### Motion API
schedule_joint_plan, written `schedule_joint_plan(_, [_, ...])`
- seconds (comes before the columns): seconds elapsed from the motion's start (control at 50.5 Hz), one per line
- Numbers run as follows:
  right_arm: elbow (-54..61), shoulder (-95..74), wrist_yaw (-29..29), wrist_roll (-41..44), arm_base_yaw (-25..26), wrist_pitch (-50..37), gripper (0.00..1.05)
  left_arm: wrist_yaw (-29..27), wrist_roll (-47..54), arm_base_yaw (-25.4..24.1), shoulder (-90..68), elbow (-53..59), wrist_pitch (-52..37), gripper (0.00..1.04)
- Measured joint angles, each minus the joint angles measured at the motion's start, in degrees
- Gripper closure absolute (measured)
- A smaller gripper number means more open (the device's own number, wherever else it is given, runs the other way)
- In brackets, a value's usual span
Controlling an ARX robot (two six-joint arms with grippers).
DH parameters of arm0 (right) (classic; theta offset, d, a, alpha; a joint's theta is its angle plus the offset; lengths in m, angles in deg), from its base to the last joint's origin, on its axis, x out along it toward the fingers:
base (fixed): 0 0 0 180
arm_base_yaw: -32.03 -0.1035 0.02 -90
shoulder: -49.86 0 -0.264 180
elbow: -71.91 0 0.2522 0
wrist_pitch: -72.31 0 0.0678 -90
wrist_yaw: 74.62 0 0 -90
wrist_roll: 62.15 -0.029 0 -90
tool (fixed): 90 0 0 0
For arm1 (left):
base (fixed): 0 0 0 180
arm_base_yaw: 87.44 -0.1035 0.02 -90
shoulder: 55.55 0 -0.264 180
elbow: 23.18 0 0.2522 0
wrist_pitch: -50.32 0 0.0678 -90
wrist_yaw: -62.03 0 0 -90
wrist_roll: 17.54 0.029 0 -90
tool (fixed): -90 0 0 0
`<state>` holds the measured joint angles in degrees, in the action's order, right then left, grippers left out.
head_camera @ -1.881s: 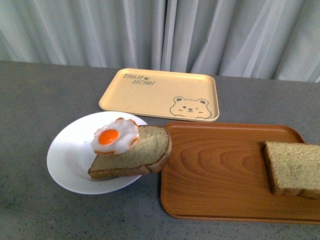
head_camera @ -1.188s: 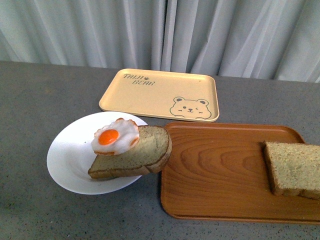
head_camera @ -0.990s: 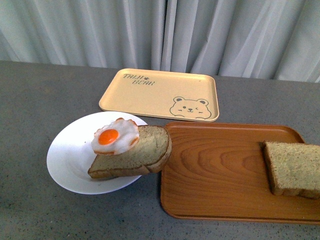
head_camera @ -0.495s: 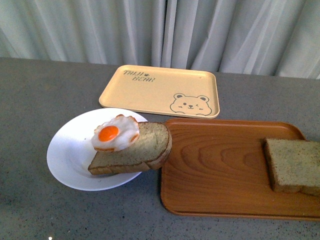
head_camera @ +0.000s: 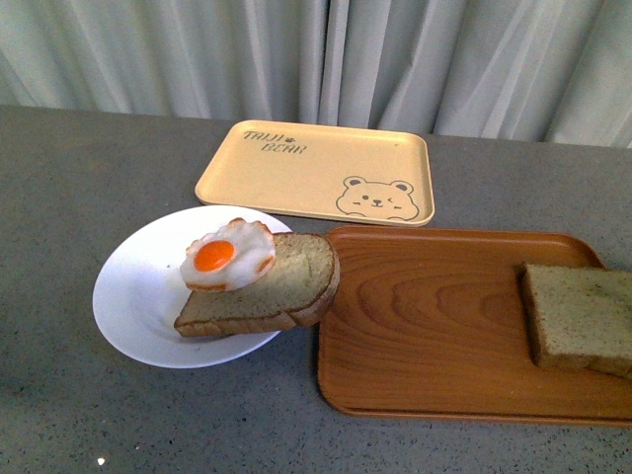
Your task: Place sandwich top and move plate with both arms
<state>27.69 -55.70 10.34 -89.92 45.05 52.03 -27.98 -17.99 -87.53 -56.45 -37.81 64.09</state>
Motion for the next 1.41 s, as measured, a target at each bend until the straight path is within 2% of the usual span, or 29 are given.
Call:
schedule_joint_plan(0.119, [0.90,2.71,-0.66,-0.94,-0.17,0.57,0.86,0.00,0.00,0.00,0.00,0.00,0.00,0.09])
schedule_joint_plan(0.277, [1.40,7.50,-1.55,-2.29,-1.07,2.08,1.03,0.00,0.00,0.00,0.02,0.00,0.00,0.09])
schedule_joint_plan(0.436, [1.20,13.53,-1.68,-4.39,-3.76,4.76,1.03,0.00,0.00,0.00,0.00,0.00,0.00,0.09])
schedule_joint_plan(0.713, [-10.12,18.08,1.46,-8.90,-18.40,8.94,1.03,0.00,0.00,0.00,0.00,0.00,0.00,0.09])
schedule_joint_plan(1.01, [-27.23,5.29,2.19,-10.34,-32.85,10.29,1.03,0.00,0.00,0.00,0.02,0.00,0.00,0.09])
schedule_joint_plan(1.149, [-36.04,-3.50,1.95,-11.06,-37.16,12.26,1.03,0.00,0.00,0.00,0.00,0.00,0.00,0.09])
schedule_joint_plan(1.406, [-48.46,-14.03,1.38,-11.74,-42.10,15.43,1.03,0.00,0.00,0.00,0.02,0.00,0.00,0.09])
